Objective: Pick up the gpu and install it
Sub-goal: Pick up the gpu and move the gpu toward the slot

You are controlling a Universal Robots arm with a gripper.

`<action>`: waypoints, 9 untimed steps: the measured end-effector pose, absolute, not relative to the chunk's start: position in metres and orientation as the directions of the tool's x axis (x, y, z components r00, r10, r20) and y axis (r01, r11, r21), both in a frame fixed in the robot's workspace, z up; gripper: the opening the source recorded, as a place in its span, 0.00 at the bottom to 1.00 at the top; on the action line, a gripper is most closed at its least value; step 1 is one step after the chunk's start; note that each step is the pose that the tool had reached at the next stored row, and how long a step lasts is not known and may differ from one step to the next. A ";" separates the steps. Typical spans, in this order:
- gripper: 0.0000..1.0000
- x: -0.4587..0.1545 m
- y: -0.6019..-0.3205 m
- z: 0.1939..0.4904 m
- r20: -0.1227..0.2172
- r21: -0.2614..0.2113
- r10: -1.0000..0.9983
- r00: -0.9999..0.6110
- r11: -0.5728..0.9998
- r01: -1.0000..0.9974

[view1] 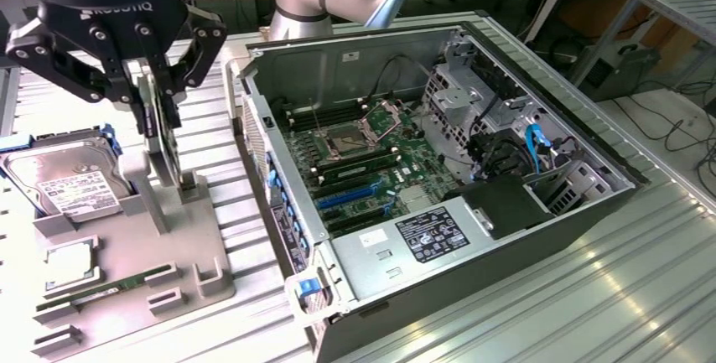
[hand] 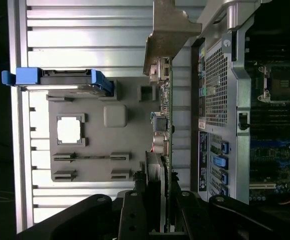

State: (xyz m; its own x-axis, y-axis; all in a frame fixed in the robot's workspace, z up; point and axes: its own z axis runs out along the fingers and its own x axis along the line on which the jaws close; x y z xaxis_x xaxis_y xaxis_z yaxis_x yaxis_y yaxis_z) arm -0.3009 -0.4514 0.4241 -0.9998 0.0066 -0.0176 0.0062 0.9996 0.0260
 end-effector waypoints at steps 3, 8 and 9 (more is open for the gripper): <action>0.27 -0.301 -0.451 0.430 -0.018 0.026 0.007 -1.000 1.000 0.006; 0.27 -0.301 -0.452 0.438 -0.018 0.026 0.007 -1.000 1.000 0.006; 0.27 -0.301 -0.452 0.438 -0.018 0.026 0.007 -1.000 1.000 0.006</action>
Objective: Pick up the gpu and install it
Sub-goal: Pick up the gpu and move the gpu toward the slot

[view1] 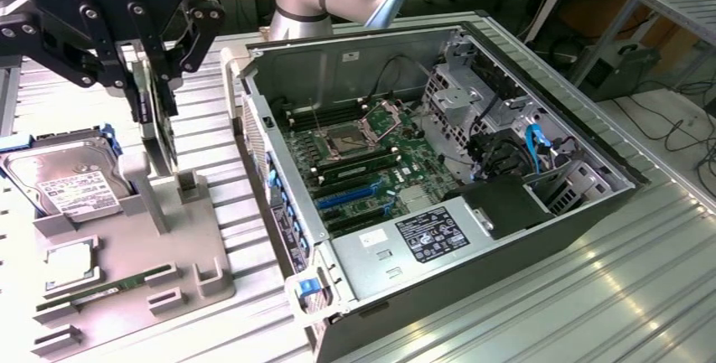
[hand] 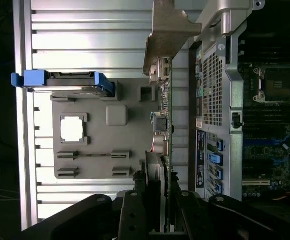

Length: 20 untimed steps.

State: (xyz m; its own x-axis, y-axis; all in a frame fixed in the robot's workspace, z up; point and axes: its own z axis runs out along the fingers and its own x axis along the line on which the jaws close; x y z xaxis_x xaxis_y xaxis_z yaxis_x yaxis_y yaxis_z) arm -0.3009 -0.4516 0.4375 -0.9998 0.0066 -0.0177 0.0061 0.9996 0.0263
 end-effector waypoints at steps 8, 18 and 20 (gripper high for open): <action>0.27 -0.301 -0.452 0.438 -0.018 0.026 0.007 -1.000 1.000 0.006; 0.27 -0.291 -0.452 0.438 -0.018 0.026 0.007 -1.000 1.000 0.006; 0.27 -0.288 -0.452 0.438 -0.018 0.026 0.007 -1.000 1.000 0.006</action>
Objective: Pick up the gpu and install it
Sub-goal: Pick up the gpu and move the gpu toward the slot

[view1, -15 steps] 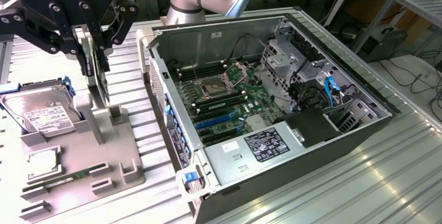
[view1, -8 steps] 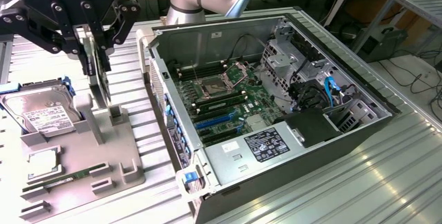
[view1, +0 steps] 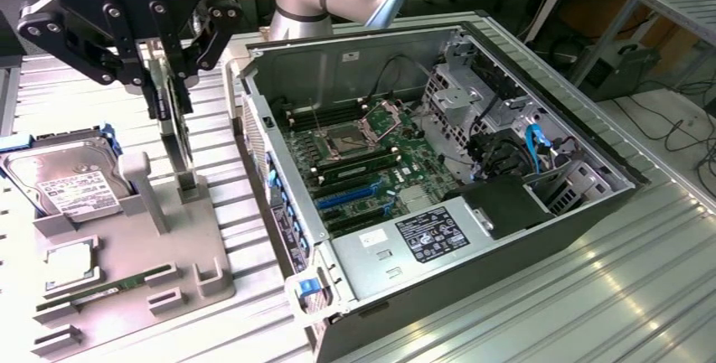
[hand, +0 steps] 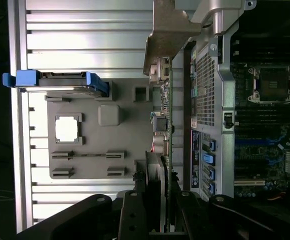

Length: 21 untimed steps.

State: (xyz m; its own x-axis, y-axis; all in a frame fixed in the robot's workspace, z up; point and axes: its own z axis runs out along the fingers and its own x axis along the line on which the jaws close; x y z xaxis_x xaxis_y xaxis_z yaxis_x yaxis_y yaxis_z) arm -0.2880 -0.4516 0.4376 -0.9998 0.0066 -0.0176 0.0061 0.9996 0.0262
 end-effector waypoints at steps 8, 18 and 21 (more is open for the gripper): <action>0.27 -0.279 -0.452 0.438 -0.018 0.026 0.007 -1.000 1.000 0.006; 0.27 -0.256 -0.452 0.438 -0.018 0.026 0.007 -1.000 1.000 0.006; 0.27 -0.232 -0.452 0.438 -0.018 0.026 0.007 -1.000 1.000 0.006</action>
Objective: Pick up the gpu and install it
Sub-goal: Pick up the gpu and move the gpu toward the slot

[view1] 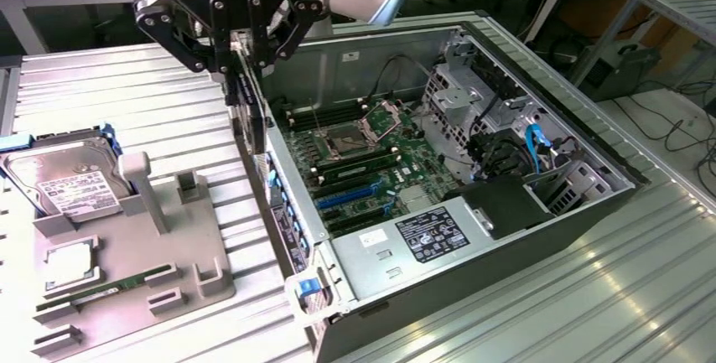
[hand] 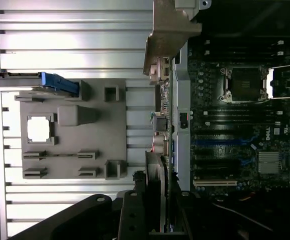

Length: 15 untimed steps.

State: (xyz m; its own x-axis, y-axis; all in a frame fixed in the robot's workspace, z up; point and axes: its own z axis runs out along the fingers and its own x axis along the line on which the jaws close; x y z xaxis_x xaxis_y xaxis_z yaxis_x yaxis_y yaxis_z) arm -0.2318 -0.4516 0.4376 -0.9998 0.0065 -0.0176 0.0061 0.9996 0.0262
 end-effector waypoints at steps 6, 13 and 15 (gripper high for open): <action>0.27 -0.183 -0.452 0.438 -0.018 0.026 0.007 -1.000 1.000 0.006; 0.27 -0.168 -0.452 0.437 -0.018 0.026 0.007 -1.000 1.000 0.006; 0.27 -0.164 -0.452 0.437 -0.018 0.026 0.006 -1.000 1.000 0.005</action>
